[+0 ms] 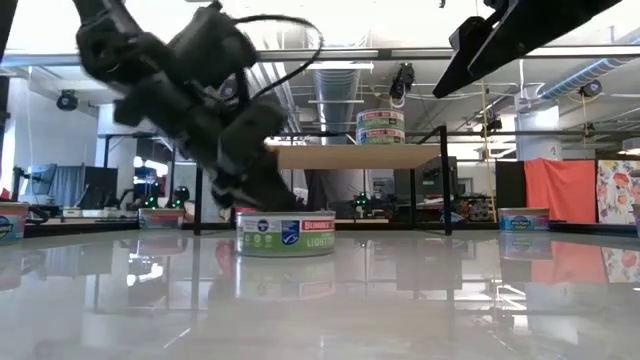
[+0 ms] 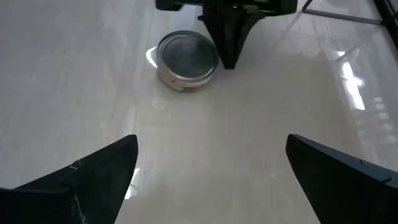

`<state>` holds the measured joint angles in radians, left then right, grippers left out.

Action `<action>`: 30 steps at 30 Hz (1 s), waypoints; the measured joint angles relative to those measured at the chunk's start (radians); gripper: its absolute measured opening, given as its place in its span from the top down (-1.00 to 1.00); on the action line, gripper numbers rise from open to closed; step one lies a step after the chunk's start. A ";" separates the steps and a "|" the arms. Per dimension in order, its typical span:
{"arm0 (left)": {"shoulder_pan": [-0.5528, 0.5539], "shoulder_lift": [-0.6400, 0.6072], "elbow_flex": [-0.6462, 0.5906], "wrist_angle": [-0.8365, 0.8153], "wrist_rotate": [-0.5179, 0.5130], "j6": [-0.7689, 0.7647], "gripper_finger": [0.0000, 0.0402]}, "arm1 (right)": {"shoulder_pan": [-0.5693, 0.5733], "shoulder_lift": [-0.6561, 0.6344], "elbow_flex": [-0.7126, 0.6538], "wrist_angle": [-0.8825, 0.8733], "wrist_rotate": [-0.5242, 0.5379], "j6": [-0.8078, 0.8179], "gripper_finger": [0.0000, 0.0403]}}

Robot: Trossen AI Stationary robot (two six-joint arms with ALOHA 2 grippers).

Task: Stack canned seafood by type on shelf
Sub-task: Stack the green tuna can on top of the green tuna can

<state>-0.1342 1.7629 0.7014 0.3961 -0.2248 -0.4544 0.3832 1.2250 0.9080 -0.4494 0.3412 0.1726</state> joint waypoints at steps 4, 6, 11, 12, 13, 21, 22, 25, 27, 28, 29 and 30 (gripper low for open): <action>-0.054 -0.036 0.104 -0.242 -0.004 0.012 1.00 | 0.000 0.008 -0.018 0.026 0.000 0.002 -0.99; -0.104 -0.069 0.150 -0.392 -0.036 0.000 1.00 | -0.001 0.015 -0.034 0.066 0.000 -0.008 -0.99; -0.253 -0.125 0.194 -0.691 -0.122 -0.159 1.00 | -0.004 0.085 -0.061 0.190 -0.027 -0.055 -0.99; -0.287 -0.130 0.192 -0.719 -0.140 -0.213 1.00 | -0.005 0.107 -0.061 0.221 -0.044 -0.066 -0.99; -0.317 -0.137 0.186 -0.736 -0.160 -0.264 1.00 | -0.007 0.131 -0.058 0.256 -0.062 -0.084 -0.99; -0.421 -0.079 0.075 -0.515 -0.260 -0.453 1.00 | -0.041 0.309 0.012 0.321 -0.134 -0.172 -0.99; -0.418 -0.069 0.065 -0.456 -0.266 -0.436 1.00 | -0.044 0.320 0.020 0.323 -0.136 -0.175 -0.99; -0.394 -0.035 0.044 -0.328 -0.271 -0.358 1.00 | -0.045 0.347 0.035 0.327 -0.140 -0.185 -0.99; -0.366 -0.015 0.044 -0.256 -0.271 -0.315 1.00 | -0.044 0.358 0.035 0.322 -0.140 -0.187 -0.99; -0.353 -0.005 0.043 -0.232 -0.276 -0.294 1.00 | -0.045 0.364 0.034 0.323 -0.140 -0.187 -0.99; -0.338 0.006 0.043 -0.215 -0.278 -0.274 1.00 | -0.046 0.367 0.034 0.322 -0.140 -0.186 -0.99; -0.320 0.020 0.044 -0.202 -0.280 -0.255 1.00 | -0.049 0.372 0.034 0.316 -0.140 -0.186 -0.99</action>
<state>-0.4540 1.7825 0.7453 0.1941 -0.5044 -0.7093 0.3340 1.5968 0.9416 -0.1334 0.2015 -0.0132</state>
